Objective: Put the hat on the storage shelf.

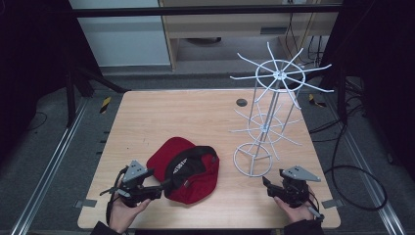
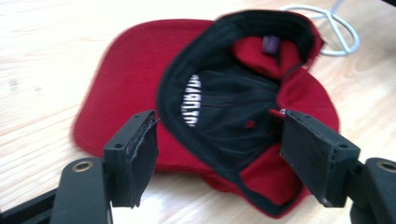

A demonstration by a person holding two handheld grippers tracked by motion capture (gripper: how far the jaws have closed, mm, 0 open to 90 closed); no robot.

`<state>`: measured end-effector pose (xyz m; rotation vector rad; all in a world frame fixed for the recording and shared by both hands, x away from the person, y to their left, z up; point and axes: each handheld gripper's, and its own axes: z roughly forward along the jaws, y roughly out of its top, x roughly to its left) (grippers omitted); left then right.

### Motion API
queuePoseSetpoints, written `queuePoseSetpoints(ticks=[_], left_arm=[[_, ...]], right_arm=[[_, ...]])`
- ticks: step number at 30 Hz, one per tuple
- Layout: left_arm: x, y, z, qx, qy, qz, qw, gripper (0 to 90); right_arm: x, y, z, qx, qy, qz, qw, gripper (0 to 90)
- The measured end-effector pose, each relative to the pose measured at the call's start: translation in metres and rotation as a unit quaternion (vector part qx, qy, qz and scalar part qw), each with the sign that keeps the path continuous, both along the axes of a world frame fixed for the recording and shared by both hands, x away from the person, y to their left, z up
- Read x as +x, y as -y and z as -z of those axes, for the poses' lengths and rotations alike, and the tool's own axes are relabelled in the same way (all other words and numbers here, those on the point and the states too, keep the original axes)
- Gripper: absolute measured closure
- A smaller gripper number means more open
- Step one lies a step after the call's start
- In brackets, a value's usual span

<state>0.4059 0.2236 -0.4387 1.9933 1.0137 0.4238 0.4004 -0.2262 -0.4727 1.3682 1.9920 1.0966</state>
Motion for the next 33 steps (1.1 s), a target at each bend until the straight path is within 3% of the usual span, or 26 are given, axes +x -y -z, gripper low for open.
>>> queuePoseSetpoints(ticks=[9,14,18,22,27,28,33], left_arm=[[-0.006,0.023,0.003,0.019,-0.016,0.055,0.9982,31.9],[-0.007,0.036,0.008,0.039,-0.034,0.082,0.9953,37.6],[-0.005,0.041,0.012,0.043,-0.045,0.09,0.9939,39.3],[0.0,0.048,0.019,0.049,-0.07,0.104,0.9909,42.6],[0.006,0.053,0.026,0.049,-0.091,0.112,0.9883,56.8],[0.007,0.054,0.026,0.046,-0.095,0.111,0.9882,66.7],[0.008,0.052,0.024,0.026,-0.096,0.106,0.9893,78.2]], right_arm=[[0.0,-0.008,0.001,-0.005,-0.009,-0.018,0.9998,34.3],[0.0,-0.013,0.001,-0.004,-0.014,-0.027,0.9995,35.5],[0.0,-0.015,0.001,-0.004,-0.017,-0.03,0.9994,35.8],[0.001,-0.018,0.001,-0.006,-0.017,-0.036,0.9992,36.0],[0.0,-0.024,0.002,-0.005,-0.019,-0.047,0.9987,37.1],[0.0,-0.027,0.002,-0.005,-0.017,-0.053,0.9984,37.5],[0.0,-0.033,0.002,-0.009,-0.017,-0.065,0.9977,38.4]])
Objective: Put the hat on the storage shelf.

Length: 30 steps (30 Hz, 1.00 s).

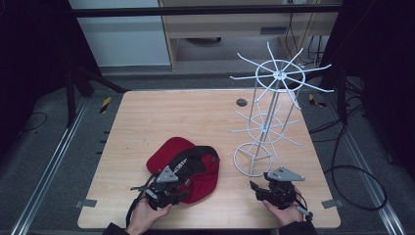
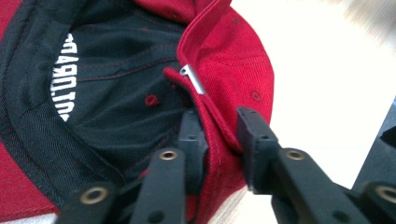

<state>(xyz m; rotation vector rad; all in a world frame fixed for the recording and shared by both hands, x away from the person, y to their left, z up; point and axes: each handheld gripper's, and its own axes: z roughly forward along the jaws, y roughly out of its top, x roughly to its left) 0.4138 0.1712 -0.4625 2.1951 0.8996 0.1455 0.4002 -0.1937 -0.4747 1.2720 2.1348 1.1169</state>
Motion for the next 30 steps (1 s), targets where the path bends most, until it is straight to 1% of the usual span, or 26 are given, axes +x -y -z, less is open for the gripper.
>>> queuePoseSetpoints(ticks=[1,2,3,4,5,6,7,8,9,10,11,14,15,17,20,21,22,23,24,25,26,28,29,30], left_arm=[[0.0,-0.002,-0.003,-0.012,0.006,-0.002,0.9999,79.9],[0.0,-0.002,-0.003,-0.012,0.006,-0.002,0.9999,81.3],[0.0,-0.003,-0.005,-0.019,0.011,-0.003,0.9997,81.3],[-0.001,-0.004,-0.008,-0.026,0.017,-0.004,0.9995,82.6],[-0.001,-0.007,-0.013,-0.042,0.03,-0.009,0.9986,83.6],[-0.001,-0.007,-0.013,-0.042,0.03,-0.009,0.9986,83.9],[-0.001,-0.008,-0.016,-0.05,0.035,-0.01,0.9981,83.9],[-0.001,-0.008,-0.018,-0.058,0.042,-0.012,0.9974,84.0],[0.0,-0.009,-0.024,-0.069,0.053,-0.011,0.9962,84.2],[0.0,-0.009,-0.024,-0.069,0.053,-0.011,0.9962,84.2],[0.0,-0.009,-0.026,-0.074,0.059,-0.011,0.9955,84.3],[0.001,-0.007,-0.033,-0.087,0.077,-0.012,0.9932,84.4],[0.002,-0.006,-0.036,-0.089,0.081,-0.011,0.9927,84.4],[0.004,-0.004,-0.041,-0.093,0.089,-0.01,0.9916,84.4],[0.007,-0.002,-0.049,-0.103,0.1,-0.012,0.9896,84.5],[0.009,-0.001,-0.054,-0.111,0.106,-0.013,0.9881,84.5],[0.009,-0.001,-0.054,-0.111,0.106,-0.013,0.9881,84.5],[0.01,0.0,-0.059,-0.115,0.113,-0.013,0.9868,84.5],[0.01,0.0,-0.059,-0.115,0.113,-0.013,0.9868,84.6],[0.011,0.001,-0.062,-0.117,0.118,-0.013,0.986,84.6],[0.011,0.001,-0.064,-0.119,0.12,-0.013,0.9856,84.6],[0.011,0.002,-0.069,-0.128,0.126,-0.014,0.9836,84.6],[0.011,0.004,-0.075,-0.137,0.133,-0.015,0.9814,84.6],[0.011,0.004,-0.075,-0.137,0.133,-0.015,0.9814,84.6]], right_arm=[[0.0,-0.003,0.0,0.003,-0.001,-0.003,1.0,38.9],[0.0,-0.003,0.0,0.003,-0.001,-0.003,1.0,38.9],[0.0,-0.004,0.0,0.003,0.001,-0.007,1.0,39.2],[-0.001,-0.006,-0.001,0.006,-0.001,-0.009,0.9999,39.6],[-0.001,-0.009,-0.001,0.009,-0.001,-0.016,0.9998,40.1],[-0.001,-0.009,-0.001,0.009,-0.001,-0.016,0.9998,40.1],[-0.001,-0.012,-0.002,0.012,-0.001,-0.02,0.9997,40.4],[-0.001,-0.014,-0.002,0.009,0.003,-0.024,0.9997,40.6],[-0.002,-0.019,-0.002,0.008,0.005,-0.034,0.9994,41.1],[-0.002,-0.019,-0.002,0.008,0.005,-0.034,0.9994,41.1],[-0.003,-0.024,-0.002,0.009,0.008,-0.044,0.999,41.3],[-0.004,-0.029,-0.003,0.012,0.007,-0.052,0.9985,41.4],[-0.004,-0.035,-0.003,0.013,0.013,-0.063,0.9978,41.4],[-0.004,-0.038,-0.003,0.015,0.013,-0.066,0.9976,41.4],[-0.004,-0.046,-0.004,0.02,0.015,-0.079,0.9965,41.0],[-0.004,-0.052,-0.005,0.025,0.018,-0.088,0.9956,40.6],[-0.004,-0.052,-0.005,0.025,0.018,-0.088,0.9956,40.6],[-0.003,-0.057,-0.005,0.027,0.021,-0.098,0.9946,40.0],[-0.003,-0.057,-0.005,0.027,0.021,-0.098,0.9946,40.0],[-0.002,-0.063,-0.005,0.033,0.023,-0.107,0.9935,39.5],[-0.002,-0.063,-0.005,0.033,0.023,-0.107,0.9935,39.5],[-0.001,-0.069,-0.006,0.041,0.025,-0.115,0.9922,39.1],[0.0,-0.075,-0.006,0.039,0.028,-0.125,0.991,38.8],[0.0,-0.075,-0.006,0.039,0.028,-0.125,0.991,38.8]])
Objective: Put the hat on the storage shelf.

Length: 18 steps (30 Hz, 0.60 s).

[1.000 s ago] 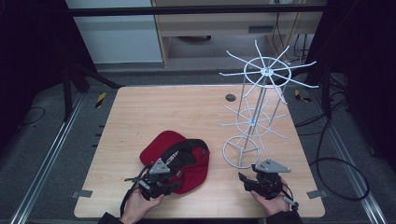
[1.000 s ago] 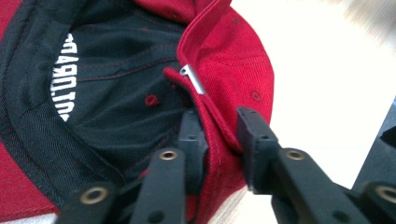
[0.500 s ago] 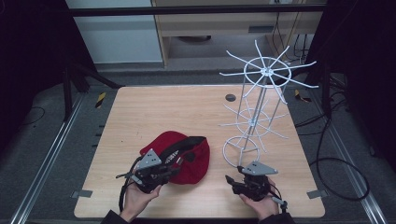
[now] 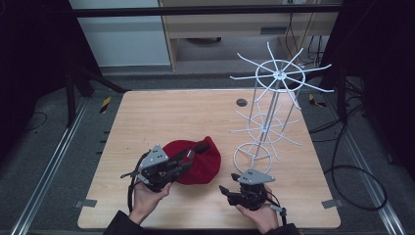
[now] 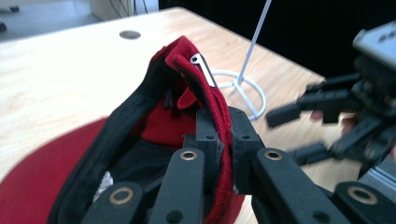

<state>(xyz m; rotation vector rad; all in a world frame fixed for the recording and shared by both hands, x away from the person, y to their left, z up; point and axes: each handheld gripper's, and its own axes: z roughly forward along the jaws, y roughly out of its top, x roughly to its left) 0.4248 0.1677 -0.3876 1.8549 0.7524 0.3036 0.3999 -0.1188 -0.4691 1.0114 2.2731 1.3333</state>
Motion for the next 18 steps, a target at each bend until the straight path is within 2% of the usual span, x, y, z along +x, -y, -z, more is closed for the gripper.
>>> queuePoseSetpoints(ticks=[1,5,11,15,18], left_arm=[[-0.001,0.001,-0.006,-0.007,0.008,0.002,0.9999,84.6],[-0.003,0.001,-0.014,-0.022,0.019,0.003,0.9996,84.6],[-0.005,0.002,-0.016,-0.025,0.016,0.007,0.9995,84.6],[-0.004,0.004,-0.013,-0.021,0.013,0.012,0.9996,84.6],[-0.004,0.007,-0.011,-0.02,0.008,0.017,0.9996,84.7]], right_arm=[[0.001,-0.006,0.0,-0.001,0.001,-0.007,1.0,38.6],[0.003,-0.017,-0.001,0.001,0.011,-0.02,0.9997,38.6],[0.006,-0.027,-0.003,0.006,0.022,-0.026,0.9994,38.6],[0.008,-0.032,-0.006,0.019,0.036,-0.026,0.9988,40.2],[0.008,-0.033,-0.006,0.016,0.041,-0.026,0.9987,42.4]])
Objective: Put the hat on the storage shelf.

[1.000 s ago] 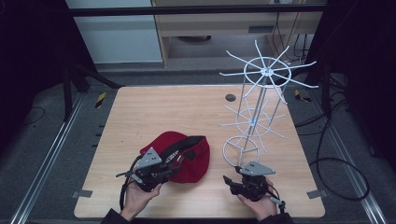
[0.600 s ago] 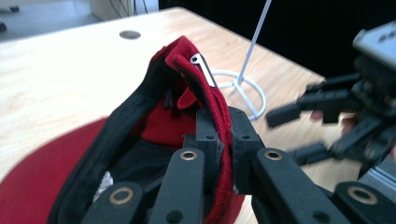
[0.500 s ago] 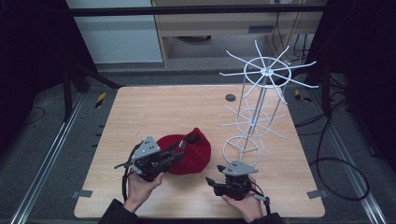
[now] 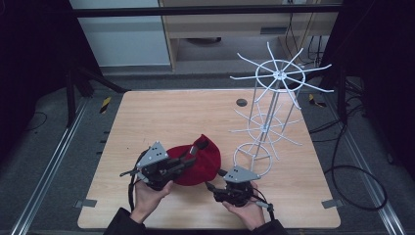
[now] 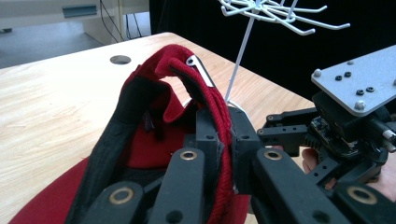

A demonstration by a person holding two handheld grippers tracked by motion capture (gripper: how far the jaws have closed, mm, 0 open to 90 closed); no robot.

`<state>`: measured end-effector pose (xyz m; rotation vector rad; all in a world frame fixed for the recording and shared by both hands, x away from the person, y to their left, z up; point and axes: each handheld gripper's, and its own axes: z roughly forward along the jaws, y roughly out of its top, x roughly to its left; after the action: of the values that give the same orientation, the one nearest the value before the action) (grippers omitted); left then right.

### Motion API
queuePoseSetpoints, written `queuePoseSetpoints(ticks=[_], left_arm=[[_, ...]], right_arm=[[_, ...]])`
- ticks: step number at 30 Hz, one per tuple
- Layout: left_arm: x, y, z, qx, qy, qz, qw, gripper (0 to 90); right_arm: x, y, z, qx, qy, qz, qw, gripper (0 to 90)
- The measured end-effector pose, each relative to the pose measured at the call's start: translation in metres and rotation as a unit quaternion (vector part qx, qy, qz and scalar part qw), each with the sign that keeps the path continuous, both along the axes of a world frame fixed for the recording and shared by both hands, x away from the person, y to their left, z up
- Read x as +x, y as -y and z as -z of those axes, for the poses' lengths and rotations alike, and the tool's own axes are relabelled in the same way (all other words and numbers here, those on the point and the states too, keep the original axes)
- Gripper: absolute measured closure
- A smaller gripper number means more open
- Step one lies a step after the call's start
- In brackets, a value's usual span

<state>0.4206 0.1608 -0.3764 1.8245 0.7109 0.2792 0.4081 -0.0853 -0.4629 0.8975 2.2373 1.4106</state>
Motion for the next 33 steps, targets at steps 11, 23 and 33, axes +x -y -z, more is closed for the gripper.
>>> queuePoseSetpoints(ticks=[11,23,33], left_arm=[[-0.001,0.004,0.006,0.005,-0.004,0.012,0.9999,84.3],[0.001,-0.02,0.001,-0.02,-0.011,0.004,0.9997,50.9],[-0.025,-0.052,0.002,-0.002,0.002,-0.009,1.0,33.1]], right_arm=[[0.002,-0.002,-0.003,-0.012,0.002,-0.01,0.9999,86.3],[0.0,0.011,-0.038,-0.003,0.026,-0.016,0.9995,86.9],[0.004,-0.002,-0.061,-0.004,0.023,-0.008,0.9997,86.9]])
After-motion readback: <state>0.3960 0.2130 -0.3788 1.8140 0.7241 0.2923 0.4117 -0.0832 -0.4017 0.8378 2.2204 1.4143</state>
